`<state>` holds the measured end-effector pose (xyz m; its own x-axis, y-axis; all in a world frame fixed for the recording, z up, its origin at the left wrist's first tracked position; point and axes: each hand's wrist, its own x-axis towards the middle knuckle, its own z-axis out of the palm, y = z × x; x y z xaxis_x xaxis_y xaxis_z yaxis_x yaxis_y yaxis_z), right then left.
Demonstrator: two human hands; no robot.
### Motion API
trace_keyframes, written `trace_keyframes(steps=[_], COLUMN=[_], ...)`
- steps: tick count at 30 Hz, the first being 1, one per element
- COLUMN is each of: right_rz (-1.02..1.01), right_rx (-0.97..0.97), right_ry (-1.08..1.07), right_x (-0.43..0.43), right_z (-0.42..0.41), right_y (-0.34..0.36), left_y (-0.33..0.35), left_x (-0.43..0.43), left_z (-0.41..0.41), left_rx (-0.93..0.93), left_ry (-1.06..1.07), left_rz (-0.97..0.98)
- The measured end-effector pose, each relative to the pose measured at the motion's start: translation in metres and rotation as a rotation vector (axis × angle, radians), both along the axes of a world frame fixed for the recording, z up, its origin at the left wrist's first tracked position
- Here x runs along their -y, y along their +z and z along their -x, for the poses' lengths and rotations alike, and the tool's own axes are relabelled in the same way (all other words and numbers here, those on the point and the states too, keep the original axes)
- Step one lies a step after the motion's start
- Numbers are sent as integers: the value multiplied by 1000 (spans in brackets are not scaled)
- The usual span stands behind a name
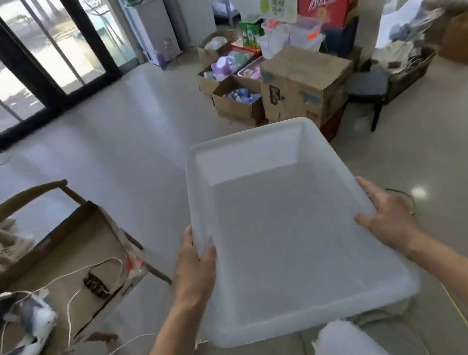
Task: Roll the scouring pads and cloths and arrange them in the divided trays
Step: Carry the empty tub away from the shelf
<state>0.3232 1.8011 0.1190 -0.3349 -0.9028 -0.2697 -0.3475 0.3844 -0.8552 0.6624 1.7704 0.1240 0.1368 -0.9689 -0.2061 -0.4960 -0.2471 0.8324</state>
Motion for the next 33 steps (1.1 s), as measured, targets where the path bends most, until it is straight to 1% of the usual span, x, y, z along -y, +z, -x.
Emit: trace_keyframes(steps=[5,12,16,23,27,30,33], right_rz=[42,66,43,43,42,40,-4], right_rx=[0,38,69,25,34,35,-2], right_ry=[-23,-55,-84,-95,-168,-271,-369], right_x=[110,296,399,566,663,731,797], right_z=[34,98,132,175,203,222,243], right_y=[6,0,6,8,-7,-19,-25], left_y=[4,-2,3,-8,-15,-23,-29], left_x=[134,337,443,607,727,825,921], left_z=[37,108,147,188,223,256,291], left_rx=[56,44,24,28,-1,-14,16], left_ry=[-57,-111,-122,-158,-230,-302,-389], left_rz=[41,66,32,-45,-47,-73,-105])
